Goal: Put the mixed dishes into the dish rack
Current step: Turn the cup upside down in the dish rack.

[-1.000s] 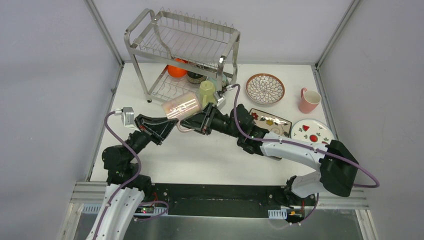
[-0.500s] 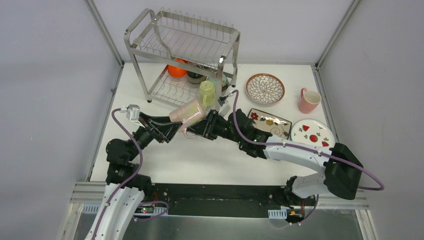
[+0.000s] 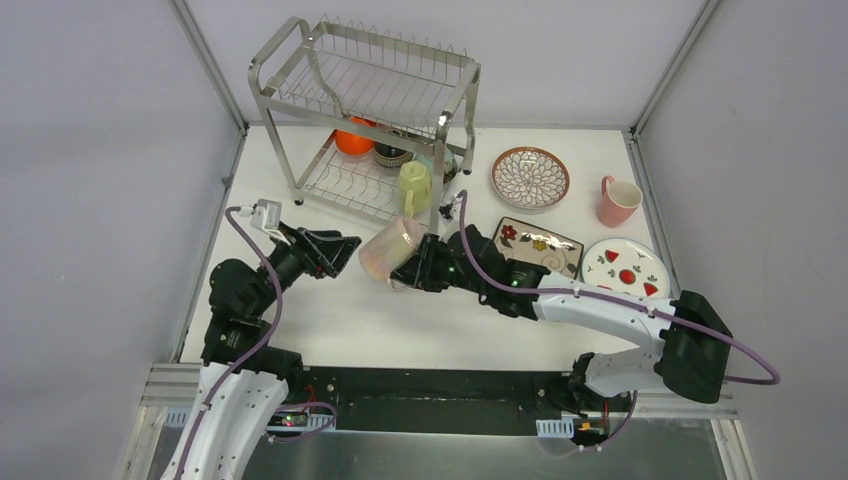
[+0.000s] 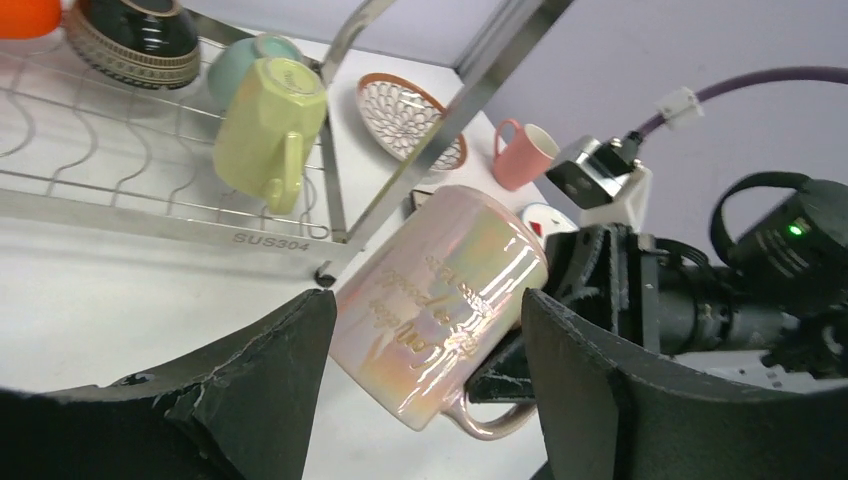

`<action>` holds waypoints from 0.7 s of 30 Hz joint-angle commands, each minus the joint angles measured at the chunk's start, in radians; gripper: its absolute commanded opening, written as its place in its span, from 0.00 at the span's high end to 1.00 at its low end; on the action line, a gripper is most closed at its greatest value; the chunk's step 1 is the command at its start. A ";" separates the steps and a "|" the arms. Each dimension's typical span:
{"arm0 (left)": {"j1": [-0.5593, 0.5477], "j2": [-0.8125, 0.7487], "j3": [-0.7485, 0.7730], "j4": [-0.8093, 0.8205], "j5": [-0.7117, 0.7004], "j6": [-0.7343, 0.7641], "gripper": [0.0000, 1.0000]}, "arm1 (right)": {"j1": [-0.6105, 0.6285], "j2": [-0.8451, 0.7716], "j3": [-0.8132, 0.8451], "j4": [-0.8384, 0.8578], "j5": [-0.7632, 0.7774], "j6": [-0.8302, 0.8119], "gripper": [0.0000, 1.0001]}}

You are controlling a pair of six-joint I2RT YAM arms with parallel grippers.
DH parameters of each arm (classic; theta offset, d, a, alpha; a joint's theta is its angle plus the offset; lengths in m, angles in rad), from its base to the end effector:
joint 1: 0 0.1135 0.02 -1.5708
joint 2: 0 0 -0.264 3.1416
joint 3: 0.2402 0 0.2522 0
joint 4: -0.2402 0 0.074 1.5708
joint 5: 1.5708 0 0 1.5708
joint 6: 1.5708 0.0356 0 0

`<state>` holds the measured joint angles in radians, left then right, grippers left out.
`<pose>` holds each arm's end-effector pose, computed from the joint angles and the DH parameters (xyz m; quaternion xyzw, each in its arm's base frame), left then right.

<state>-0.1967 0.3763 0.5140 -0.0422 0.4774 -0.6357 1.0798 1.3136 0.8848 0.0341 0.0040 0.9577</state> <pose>0.1086 -0.0383 0.3136 0.0285 0.6759 -0.4362 0.5934 0.1424 0.2660 0.2794 -0.0496 0.8305 0.4715 0.2923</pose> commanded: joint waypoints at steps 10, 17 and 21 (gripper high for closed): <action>-0.004 0.078 0.404 -0.406 -0.351 0.323 0.26 | 0.092 0.134 0.371 -0.142 0.278 -0.365 1.00; -0.004 0.055 0.510 -0.408 -0.461 0.448 0.01 | 0.099 0.285 0.533 -0.214 0.400 -0.586 1.00; -0.004 0.030 0.472 -0.385 -0.596 0.511 0.01 | 0.099 0.397 0.630 -0.230 0.465 -0.679 1.00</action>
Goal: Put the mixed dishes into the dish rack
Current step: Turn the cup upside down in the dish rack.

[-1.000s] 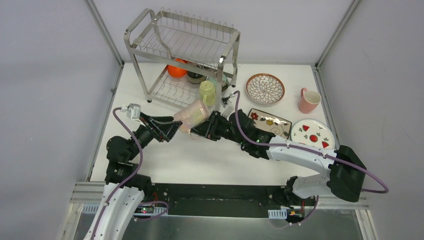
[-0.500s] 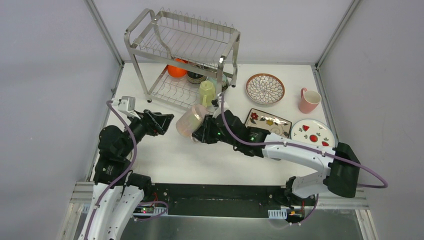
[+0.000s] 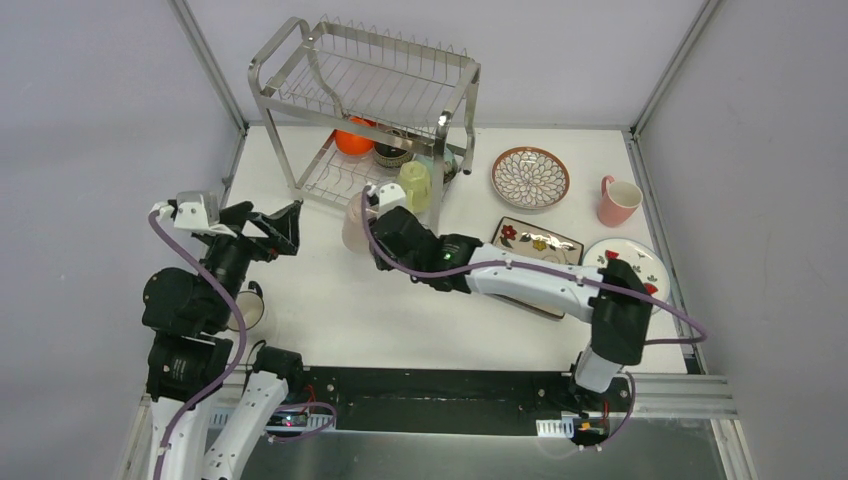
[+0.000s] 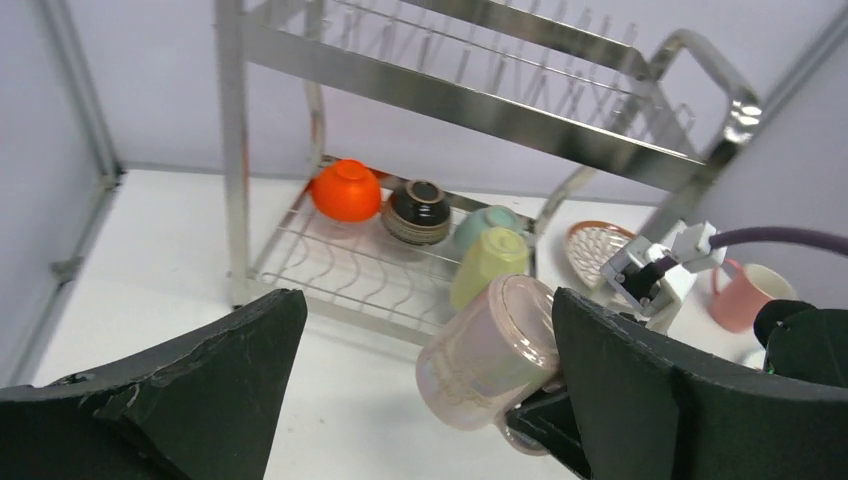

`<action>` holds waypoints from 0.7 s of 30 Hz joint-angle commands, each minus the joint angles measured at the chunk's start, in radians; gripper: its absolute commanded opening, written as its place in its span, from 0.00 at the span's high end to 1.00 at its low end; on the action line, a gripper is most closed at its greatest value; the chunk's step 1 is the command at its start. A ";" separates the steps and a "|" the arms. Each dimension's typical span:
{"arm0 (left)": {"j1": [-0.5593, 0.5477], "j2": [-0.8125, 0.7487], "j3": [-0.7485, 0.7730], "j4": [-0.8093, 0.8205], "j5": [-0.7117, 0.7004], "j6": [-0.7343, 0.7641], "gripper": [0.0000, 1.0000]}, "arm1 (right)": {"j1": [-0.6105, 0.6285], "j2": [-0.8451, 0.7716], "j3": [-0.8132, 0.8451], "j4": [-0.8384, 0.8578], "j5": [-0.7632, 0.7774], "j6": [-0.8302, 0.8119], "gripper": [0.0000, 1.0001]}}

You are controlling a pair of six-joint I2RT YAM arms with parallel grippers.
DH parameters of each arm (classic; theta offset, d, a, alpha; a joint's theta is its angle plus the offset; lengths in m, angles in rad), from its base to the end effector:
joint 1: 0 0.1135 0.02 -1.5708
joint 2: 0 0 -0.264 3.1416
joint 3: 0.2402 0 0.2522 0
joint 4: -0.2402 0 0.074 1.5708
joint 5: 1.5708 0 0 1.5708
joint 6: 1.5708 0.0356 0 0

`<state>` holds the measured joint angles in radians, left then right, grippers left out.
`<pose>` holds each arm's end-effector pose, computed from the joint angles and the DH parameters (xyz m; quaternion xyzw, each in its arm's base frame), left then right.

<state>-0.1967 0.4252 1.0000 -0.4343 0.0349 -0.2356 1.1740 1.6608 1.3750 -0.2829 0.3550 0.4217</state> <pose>0.0596 -0.0131 0.4213 0.0004 0.6558 -0.1731 0.7349 0.1606 0.3514 0.3071 -0.2382 0.8341 0.2303 0.4410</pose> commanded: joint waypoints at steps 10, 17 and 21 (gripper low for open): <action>-0.004 -0.212 -0.261 0.178 -0.432 0.182 0.01 | 0.005 0.280 0.350 0.140 0.214 -0.448 1.00; -0.003 -0.255 -0.289 0.183 -0.497 0.171 0.01 | -0.006 0.437 0.504 0.134 0.208 -0.695 1.00; -0.003 -0.265 -0.294 0.175 -0.495 0.157 0.01 | -0.038 0.486 0.569 0.129 0.197 -0.728 1.00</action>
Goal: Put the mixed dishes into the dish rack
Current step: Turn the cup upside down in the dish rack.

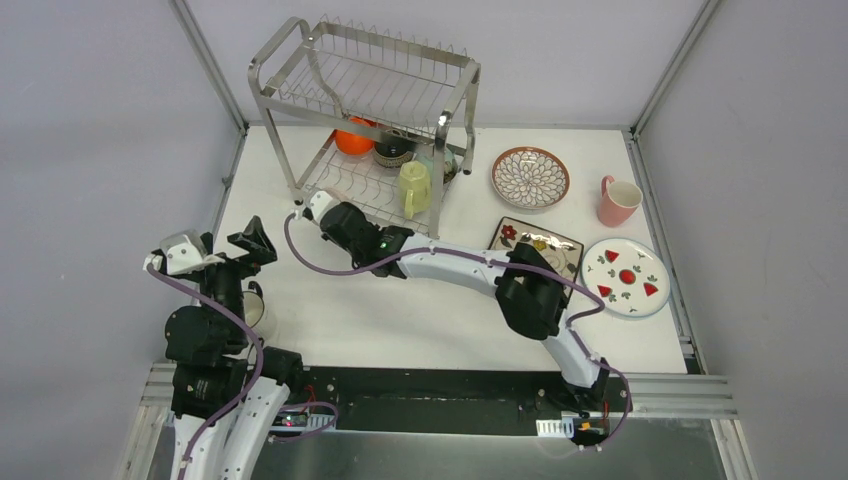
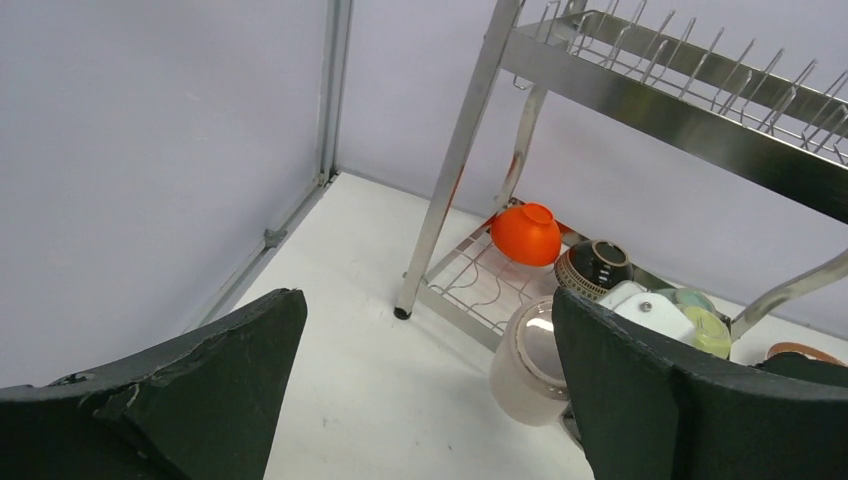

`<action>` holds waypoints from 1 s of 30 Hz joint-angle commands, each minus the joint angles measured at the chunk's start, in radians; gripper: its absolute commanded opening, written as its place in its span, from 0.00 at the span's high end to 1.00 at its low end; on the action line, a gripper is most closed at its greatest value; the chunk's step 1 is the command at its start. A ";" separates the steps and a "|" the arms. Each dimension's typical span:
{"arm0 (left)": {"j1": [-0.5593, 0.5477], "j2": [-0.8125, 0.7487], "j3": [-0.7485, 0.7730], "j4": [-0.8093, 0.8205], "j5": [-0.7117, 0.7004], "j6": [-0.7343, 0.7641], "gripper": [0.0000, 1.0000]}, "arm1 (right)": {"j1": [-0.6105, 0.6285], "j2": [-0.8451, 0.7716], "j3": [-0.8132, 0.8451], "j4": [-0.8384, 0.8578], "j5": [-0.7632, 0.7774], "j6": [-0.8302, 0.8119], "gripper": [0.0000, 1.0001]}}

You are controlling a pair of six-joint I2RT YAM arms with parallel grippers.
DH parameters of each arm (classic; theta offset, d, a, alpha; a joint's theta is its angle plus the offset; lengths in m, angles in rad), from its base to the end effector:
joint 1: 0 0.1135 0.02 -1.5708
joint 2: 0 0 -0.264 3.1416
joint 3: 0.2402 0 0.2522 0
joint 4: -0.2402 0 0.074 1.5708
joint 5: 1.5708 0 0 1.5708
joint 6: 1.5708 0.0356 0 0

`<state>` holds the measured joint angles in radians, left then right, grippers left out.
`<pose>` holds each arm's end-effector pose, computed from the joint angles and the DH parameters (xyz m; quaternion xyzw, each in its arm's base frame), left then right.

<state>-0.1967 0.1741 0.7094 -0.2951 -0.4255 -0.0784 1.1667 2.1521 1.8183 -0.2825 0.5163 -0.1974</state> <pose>0.0455 0.0059 0.3611 -0.1302 0.6121 0.0237 0.7796 0.2134 0.4544 0.2499 -0.4504 0.7406 0.0063 0.4986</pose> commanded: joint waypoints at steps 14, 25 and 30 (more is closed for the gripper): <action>-0.003 -0.016 -0.014 0.030 -0.039 -0.009 0.01 | -0.110 0.094 0.254 0.185 0.027 -0.098 1.00; -0.003 -0.015 -0.014 0.029 -0.038 0.001 0.01 | -0.165 0.210 0.406 0.119 0.055 -0.014 1.00; -0.003 -0.021 -0.016 0.029 -0.043 0.008 0.01 | -0.180 0.235 0.428 0.087 0.069 0.037 1.00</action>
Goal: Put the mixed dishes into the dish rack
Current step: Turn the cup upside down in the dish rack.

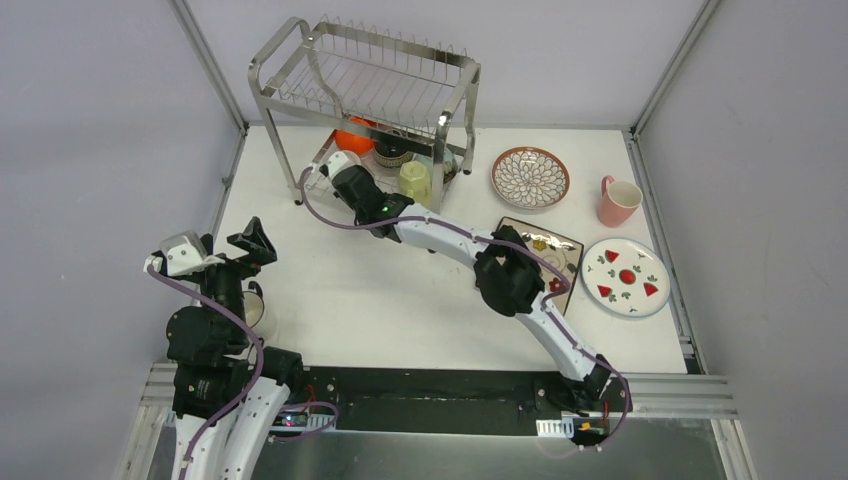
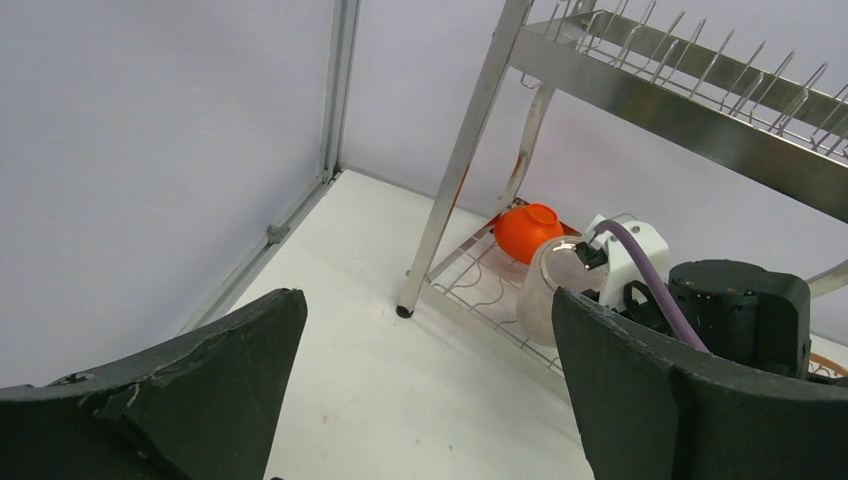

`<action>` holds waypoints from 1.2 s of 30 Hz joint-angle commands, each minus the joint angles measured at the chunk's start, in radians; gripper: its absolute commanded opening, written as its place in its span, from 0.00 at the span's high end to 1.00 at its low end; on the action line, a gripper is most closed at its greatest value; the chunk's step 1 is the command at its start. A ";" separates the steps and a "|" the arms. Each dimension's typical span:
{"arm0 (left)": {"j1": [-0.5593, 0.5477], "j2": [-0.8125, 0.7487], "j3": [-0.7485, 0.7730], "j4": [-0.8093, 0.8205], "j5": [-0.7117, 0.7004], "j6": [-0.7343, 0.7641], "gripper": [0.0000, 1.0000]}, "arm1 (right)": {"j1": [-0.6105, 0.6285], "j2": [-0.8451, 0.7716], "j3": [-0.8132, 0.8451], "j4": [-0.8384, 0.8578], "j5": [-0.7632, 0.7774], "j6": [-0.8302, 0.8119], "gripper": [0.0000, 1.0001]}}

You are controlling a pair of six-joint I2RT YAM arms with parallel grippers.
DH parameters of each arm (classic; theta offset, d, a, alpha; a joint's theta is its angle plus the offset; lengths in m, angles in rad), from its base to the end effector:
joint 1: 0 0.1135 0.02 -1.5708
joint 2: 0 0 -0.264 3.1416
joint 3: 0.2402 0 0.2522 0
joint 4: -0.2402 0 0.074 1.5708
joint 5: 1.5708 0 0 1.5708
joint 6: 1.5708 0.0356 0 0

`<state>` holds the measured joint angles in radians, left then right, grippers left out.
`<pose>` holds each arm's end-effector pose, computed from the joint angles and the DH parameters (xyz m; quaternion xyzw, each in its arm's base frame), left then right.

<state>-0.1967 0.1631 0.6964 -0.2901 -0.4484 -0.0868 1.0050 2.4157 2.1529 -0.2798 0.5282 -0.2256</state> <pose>0.0451 0.0067 0.3581 -0.1419 0.6094 0.0271 0.7796 0.3150 0.4625 0.2290 -0.3803 0.7605 -0.0299 0.5255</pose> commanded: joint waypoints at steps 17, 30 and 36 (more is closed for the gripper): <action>-0.003 -0.014 -0.006 0.025 -0.024 0.022 0.01 | -0.037 -0.021 0.096 0.027 0.131 0.151 0.65; -0.003 -0.007 -0.008 0.026 -0.013 0.025 0.01 | -0.029 -0.062 0.057 0.018 0.147 0.159 0.64; -0.003 -0.008 -0.008 0.026 -0.012 0.026 0.01 | -0.020 -0.063 0.075 -0.024 0.207 0.179 0.69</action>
<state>-0.1967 0.1612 0.6907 -0.2905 -0.4492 -0.0841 0.9672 2.4359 2.1899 -0.3031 0.6720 -0.0689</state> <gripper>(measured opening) 0.992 0.321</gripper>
